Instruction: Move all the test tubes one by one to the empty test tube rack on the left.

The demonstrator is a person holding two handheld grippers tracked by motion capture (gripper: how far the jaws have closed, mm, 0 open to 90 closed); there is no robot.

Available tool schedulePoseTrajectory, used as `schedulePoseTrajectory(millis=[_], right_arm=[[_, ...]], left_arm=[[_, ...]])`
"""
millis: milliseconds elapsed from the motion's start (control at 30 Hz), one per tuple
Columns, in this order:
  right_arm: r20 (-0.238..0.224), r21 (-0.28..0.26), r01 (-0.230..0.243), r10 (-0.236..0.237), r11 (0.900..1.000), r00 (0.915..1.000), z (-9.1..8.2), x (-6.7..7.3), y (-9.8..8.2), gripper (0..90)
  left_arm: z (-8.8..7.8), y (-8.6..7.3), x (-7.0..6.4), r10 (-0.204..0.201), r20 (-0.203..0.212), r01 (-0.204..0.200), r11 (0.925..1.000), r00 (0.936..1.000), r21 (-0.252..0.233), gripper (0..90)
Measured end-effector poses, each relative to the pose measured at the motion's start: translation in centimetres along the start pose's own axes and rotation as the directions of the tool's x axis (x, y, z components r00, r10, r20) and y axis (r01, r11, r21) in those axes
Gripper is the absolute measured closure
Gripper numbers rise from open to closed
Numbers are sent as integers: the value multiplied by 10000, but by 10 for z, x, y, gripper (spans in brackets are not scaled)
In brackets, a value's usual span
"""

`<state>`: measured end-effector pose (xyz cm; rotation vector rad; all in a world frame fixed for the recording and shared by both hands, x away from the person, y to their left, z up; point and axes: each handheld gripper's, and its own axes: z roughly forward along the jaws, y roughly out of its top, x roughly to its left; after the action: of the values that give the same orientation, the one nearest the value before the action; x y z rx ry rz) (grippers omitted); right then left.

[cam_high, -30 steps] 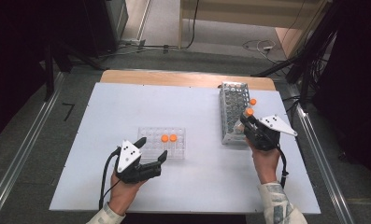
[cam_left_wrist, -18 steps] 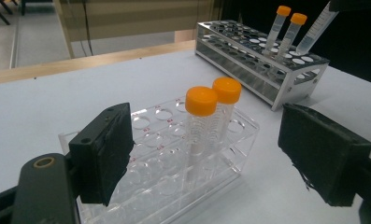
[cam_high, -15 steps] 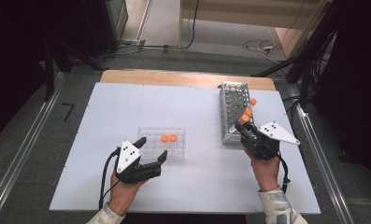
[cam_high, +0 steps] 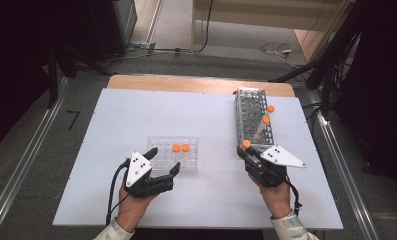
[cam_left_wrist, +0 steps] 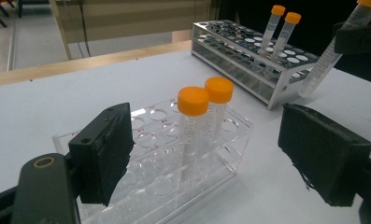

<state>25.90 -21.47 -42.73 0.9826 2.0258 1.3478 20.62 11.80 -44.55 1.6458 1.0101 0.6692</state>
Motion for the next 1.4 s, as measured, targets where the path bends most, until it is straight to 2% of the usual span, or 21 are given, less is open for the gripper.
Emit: schedulePoseTrajectory(millis=[433, 667, 867, 1067, 1200, 1400], right_arm=[[-909, 397, 355, -317, 9986, 9954, 7, 31, -11, 718], [-1583, 605, 625, -522, 9962, 9860, 14, 49, -13, 719], [-2136, 728, 931, -756, 9930, 9740, 19, 68, -17, 718], [-2568, 842, 1186, -934, 9894, 9619, 27, 84, -18, 719], [-2797, 897, 1313, -1015, 9873, 9547, 31, 92, -18, 719], [-3058, 903, 1478, -1138, 9849, 9453, 36, 103, -18, 718]], left_arm=[[-1, 1, -8, 189, 140, -188, 9998, 9997, -67, 181], [0, 0, -16, 287, 393, -287, 9996, 9988, -19, 175], [-1, 1, -25, 373, 720, -371, 9993, 9967, -46, 168], [-1, 2, -34, 530, 1093, -526, 9986, 9926, -64, 184], [-2, 2, -38, 571, 1364, -560, 9984, 9890, -116, 226], [-1, 1, -43, 729, 1882, -725, 9973, 9794, -89, 325]])
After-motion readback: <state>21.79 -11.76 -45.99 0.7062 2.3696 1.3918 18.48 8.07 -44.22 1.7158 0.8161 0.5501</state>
